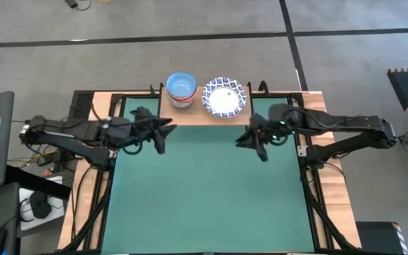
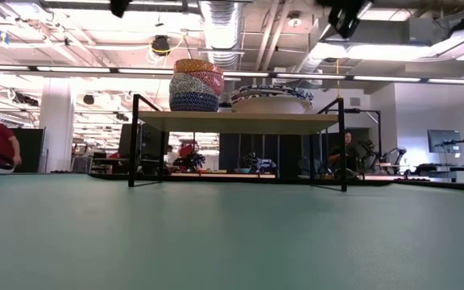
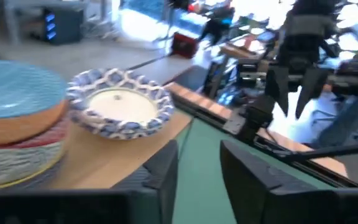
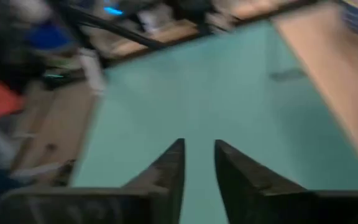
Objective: Place and stack bowls onto a shelf
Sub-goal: Return to Home Position
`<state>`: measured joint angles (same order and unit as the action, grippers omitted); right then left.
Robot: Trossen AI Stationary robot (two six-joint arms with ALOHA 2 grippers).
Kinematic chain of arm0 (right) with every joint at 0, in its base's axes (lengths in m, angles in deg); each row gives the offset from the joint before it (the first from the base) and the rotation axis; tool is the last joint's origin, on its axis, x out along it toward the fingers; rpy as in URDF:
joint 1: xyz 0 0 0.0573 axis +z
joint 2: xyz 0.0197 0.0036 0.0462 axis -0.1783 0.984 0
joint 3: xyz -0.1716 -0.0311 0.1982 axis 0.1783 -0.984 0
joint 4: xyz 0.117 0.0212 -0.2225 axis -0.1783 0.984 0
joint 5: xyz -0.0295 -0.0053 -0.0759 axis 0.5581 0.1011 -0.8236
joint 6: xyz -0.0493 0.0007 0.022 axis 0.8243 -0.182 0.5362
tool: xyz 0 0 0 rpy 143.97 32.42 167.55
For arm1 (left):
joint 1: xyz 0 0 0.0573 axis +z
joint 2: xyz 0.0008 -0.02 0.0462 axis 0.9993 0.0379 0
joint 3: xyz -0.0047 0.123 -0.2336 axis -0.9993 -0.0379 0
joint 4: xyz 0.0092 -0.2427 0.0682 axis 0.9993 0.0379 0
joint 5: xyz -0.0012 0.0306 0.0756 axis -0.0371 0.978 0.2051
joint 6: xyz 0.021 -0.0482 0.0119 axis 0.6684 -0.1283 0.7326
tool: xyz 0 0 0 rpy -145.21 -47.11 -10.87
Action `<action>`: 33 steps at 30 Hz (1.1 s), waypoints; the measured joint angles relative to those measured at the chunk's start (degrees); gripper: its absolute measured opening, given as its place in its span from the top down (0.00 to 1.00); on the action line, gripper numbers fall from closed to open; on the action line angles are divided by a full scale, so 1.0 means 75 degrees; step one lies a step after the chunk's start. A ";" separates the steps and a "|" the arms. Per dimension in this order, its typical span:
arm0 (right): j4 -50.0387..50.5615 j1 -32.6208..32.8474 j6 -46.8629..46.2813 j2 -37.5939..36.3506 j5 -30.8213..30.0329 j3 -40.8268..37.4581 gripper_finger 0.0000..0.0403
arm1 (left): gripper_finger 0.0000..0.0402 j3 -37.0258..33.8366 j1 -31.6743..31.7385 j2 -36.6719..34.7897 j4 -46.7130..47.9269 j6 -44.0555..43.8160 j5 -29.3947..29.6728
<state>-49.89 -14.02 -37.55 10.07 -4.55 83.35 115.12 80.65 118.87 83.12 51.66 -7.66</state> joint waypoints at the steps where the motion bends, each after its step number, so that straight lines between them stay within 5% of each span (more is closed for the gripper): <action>1: -0.0432 0.0072 -0.0108 -0.0222 0.0179 -0.0269 0.82 | 0.76 -0.0314 0.0000 -0.0032 -0.0562 0.0236 -0.0152; 9: -0.3033 0.0195 -0.1000 -0.2099 0.0272 -0.2431 0.96 | 0.98 -0.2052 0.0000 -0.0123 -0.2596 0.0745 -0.0689; 17: -0.1871 0.0192 -0.1134 -0.2822 -0.0163 -0.2856 0.85 | 0.99 -0.2417 0.0152 -0.0843 -0.3231 0.3037 -0.1698; 23: -0.2689 0.0198 -0.0048 -0.2874 -0.0158 -0.2854 0.92 | 1.00 -0.2669 0.0124 -0.1805 -0.3029 0.3498 -0.1824; 33: -0.2706 0.0534 0.1327 -0.2942 -0.0155 -0.2854 0.95 | 1.00 -0.4812 0.0102 -0.2731 -0.4148 0.2686 -0.1886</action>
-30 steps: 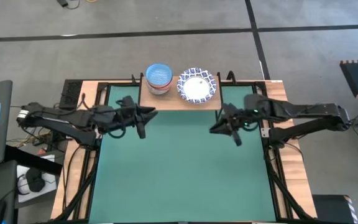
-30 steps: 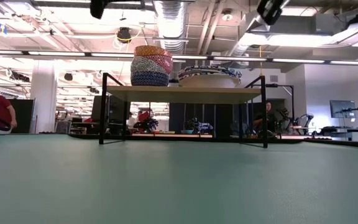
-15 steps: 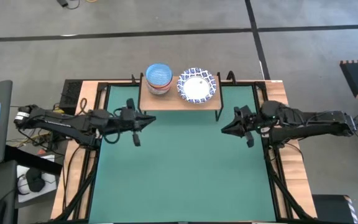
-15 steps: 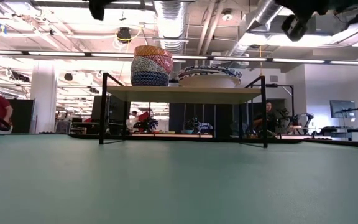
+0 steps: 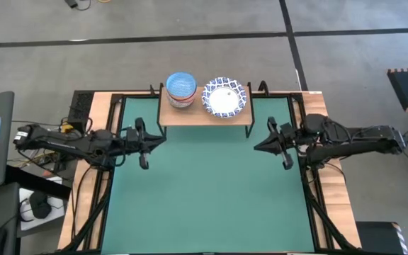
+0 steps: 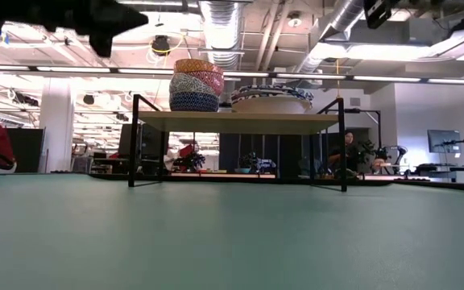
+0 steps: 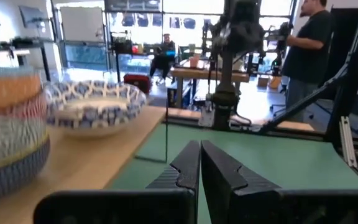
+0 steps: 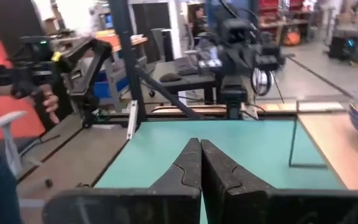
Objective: Place and stack bowls onto a shelf
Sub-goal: Return to Home Position
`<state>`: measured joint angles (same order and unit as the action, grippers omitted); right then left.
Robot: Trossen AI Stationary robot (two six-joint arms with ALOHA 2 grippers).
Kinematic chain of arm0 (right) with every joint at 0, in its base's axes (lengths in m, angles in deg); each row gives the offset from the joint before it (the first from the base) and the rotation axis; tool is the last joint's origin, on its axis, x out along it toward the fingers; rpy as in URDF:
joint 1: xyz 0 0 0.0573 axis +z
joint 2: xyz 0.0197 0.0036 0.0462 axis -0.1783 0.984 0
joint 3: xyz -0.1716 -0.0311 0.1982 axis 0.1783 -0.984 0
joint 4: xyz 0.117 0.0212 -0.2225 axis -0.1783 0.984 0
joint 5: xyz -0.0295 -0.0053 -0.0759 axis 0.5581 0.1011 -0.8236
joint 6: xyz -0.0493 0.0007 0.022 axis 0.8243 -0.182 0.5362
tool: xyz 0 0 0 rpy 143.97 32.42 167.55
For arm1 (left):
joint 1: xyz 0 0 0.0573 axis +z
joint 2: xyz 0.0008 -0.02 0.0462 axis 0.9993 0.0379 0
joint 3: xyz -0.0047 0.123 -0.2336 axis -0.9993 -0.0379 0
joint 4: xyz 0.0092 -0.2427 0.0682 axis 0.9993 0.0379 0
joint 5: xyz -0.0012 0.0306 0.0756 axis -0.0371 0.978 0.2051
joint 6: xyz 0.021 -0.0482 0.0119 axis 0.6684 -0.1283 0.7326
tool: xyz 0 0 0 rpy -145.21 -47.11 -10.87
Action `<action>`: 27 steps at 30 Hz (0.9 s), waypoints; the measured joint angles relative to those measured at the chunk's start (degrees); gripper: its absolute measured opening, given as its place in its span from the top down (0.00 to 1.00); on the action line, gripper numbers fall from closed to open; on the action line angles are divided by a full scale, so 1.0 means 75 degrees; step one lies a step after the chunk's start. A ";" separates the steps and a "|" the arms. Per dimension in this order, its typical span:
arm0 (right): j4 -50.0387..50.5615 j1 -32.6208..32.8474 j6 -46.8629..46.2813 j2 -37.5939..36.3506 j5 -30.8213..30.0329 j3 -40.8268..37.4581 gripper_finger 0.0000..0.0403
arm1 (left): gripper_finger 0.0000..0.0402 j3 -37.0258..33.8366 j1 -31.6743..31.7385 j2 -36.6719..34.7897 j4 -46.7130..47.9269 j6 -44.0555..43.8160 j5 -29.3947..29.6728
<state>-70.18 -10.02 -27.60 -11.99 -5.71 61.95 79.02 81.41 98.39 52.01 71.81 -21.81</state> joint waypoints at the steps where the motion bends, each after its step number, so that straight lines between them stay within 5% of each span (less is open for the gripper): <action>1: 0.0007 0.0073 0.0141 0.0009 -0.0013 0.0000 0.95 | 1.00 -0.0102 0.0000 -0.0028 -0.0002 -0.0069 -0.0003; 13: -0.2315 0.0203 -0.0017 -0.0010 -0.0780 -0.1679 0.96 | 1.00 -0.0300 0.0017 -0.1153 0.0571 0.1198 0.0086; 27: -0.0567 0.0197 0.0314 -0.1852 -0.0775 -0.1976 0.96 | 1.00 -0.0297 0.0020 -0.3200 0.2706 0.1095 0.0494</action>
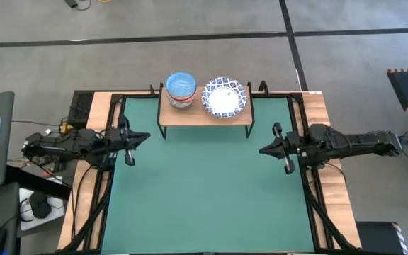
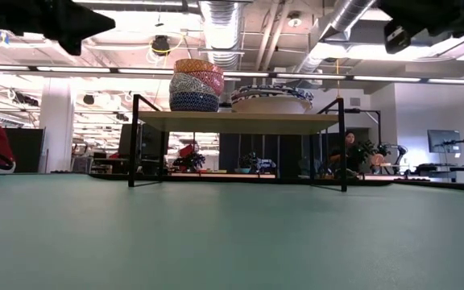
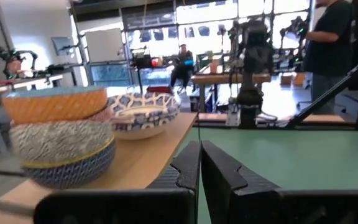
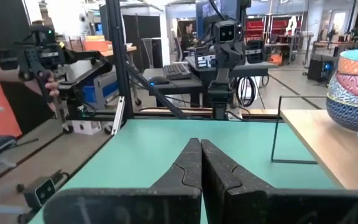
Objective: Place and stack bowls onto a shelf
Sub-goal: Return to Home Position
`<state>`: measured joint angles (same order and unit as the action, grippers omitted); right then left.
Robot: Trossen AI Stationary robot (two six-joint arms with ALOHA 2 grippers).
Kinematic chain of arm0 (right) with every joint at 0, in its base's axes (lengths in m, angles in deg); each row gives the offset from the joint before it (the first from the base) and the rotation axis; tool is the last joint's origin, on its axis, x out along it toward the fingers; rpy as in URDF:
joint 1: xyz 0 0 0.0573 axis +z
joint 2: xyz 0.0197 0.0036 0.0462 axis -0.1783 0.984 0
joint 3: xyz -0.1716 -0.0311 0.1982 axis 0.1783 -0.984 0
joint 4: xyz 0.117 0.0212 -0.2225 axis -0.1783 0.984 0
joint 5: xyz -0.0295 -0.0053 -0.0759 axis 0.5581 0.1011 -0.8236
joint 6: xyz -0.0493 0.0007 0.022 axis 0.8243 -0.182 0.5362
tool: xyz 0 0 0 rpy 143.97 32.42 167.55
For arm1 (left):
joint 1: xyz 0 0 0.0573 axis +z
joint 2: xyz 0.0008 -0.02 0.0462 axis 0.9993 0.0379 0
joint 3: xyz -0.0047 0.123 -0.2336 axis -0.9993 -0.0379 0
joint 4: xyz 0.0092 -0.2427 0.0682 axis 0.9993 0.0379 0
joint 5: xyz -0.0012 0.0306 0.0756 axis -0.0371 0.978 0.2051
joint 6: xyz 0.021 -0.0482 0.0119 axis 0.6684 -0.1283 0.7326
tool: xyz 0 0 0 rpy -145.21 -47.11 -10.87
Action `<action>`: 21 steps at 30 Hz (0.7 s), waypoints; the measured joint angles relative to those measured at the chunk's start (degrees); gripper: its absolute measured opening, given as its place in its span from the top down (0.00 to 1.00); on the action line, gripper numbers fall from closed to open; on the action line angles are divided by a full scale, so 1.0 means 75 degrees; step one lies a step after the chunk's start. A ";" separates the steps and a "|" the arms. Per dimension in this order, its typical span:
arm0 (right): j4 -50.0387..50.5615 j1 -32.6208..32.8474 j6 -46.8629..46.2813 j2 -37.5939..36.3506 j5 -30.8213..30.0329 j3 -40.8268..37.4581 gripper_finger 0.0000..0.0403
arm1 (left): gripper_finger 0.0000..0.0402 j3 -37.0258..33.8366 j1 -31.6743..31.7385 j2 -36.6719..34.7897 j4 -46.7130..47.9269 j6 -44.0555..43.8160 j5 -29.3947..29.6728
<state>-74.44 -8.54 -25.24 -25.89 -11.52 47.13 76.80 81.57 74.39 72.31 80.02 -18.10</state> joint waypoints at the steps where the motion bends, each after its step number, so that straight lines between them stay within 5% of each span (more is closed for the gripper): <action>1: 0.0078 0.0000 0.0028 -0.0106 0.0002 0.0000 0.96 | 1.00 0.0000 0.0000 -0.0084 0.0164 -0.0042 0.0053; 9: -0.0130 0.0009 -0.0157 -0.0832 -0.0051 -0.0739 0.95 | 1.00 -0.0002 0.0000 -0.0214 0.0971 -0.0305 -0.0012; 13: -0.1099 0.0006 -0.0526 -0.1074 -0.0191 -0.1487 0.95 | 1.00 -0.0472 0.0000 -0.0180 0.0219 -0.0479 -0.0065; 21: -0.0642 0.0002 -0.0502 -0.1840 -0.0188 -0.1635 0.95 | 1.00 -0.1189 0.0000 -0.0181 -0.0761 -0.0659 -0.0028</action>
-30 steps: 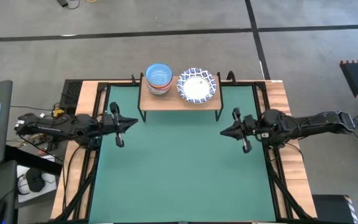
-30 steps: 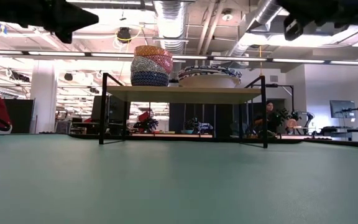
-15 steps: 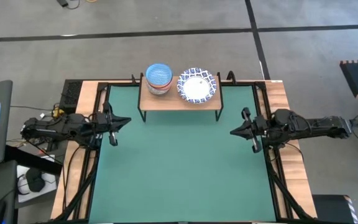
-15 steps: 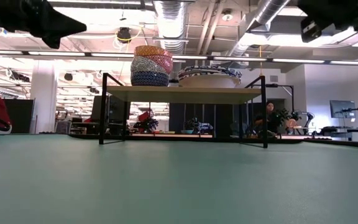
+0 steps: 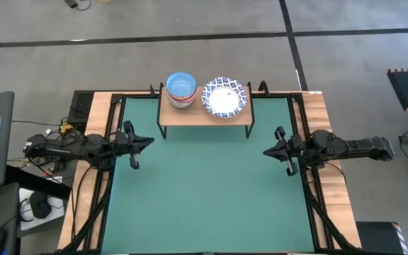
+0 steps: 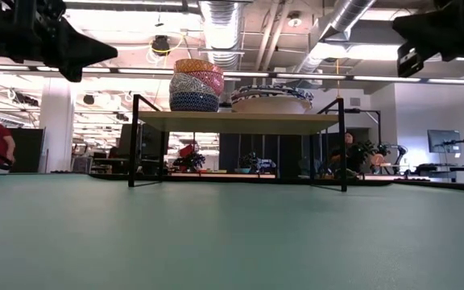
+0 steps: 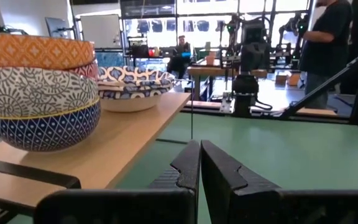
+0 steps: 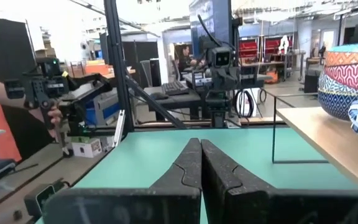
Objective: Place and stack bowls onto a shelf
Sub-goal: Return to Home Position
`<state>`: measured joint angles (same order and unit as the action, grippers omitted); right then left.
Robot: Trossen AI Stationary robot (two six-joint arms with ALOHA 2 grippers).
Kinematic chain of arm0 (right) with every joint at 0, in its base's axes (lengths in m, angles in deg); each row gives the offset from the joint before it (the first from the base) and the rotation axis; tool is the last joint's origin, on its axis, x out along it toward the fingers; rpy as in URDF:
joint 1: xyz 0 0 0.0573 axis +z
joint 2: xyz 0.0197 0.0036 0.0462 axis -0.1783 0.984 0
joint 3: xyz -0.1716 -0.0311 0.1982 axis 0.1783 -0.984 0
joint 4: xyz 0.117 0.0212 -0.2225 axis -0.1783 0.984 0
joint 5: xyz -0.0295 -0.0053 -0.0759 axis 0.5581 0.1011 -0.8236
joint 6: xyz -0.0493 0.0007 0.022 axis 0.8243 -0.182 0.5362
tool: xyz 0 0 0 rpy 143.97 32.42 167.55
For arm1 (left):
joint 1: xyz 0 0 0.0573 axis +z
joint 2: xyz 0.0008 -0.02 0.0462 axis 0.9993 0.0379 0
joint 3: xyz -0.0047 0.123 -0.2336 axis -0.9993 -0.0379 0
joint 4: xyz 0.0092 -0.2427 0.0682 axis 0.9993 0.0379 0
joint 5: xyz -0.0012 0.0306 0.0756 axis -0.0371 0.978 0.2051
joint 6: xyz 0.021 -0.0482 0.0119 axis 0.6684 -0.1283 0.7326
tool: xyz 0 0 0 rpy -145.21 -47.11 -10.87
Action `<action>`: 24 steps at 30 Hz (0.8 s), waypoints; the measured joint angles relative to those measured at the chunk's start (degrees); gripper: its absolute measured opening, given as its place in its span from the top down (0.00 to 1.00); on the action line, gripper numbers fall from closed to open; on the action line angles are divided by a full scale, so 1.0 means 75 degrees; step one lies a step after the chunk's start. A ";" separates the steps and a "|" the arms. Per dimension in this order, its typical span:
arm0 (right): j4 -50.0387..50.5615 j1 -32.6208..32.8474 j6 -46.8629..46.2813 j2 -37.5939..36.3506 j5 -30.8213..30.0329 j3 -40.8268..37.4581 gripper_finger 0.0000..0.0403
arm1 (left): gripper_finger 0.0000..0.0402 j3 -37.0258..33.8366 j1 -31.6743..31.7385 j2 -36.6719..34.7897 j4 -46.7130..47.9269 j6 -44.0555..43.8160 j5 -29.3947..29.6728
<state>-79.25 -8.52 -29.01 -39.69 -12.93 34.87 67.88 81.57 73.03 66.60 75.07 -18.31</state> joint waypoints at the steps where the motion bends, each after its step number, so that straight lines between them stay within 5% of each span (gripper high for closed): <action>1: 0.0146 -0.0002 0.0009 -0.0178 0.0001 0.0000 0.95 | 1.00 0.0000 0.0000 -0.0013 -0.0012 0.0023 0.0000; 10: 0.1258 0.0000 0.0027 -0.1183 -0.0005 0.0003 0.95 | 1.00 0.0000 -0.0002 -0.0860 0.1139 -0.0088 0.0015; 18: -0.0364 -0.0002 -0.0337 -0.1174 -0.0021 -0.0988 0.95 | 1.00 -0.0657 0.0001 -0.1167 0.0746 -0.0609 -0.0050; 24: 0.0012 -0.0002 -0.0429 -0.1183 -0.0025 -0.0982 0.95 | 1.00 -0.0924 0.0004 -0.1165 0.0619 -0.0824 -0.0202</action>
<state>-79.16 -8.54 -32.22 -48.56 -13.12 27.50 60.95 81.60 64.30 71.24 68.89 -19.83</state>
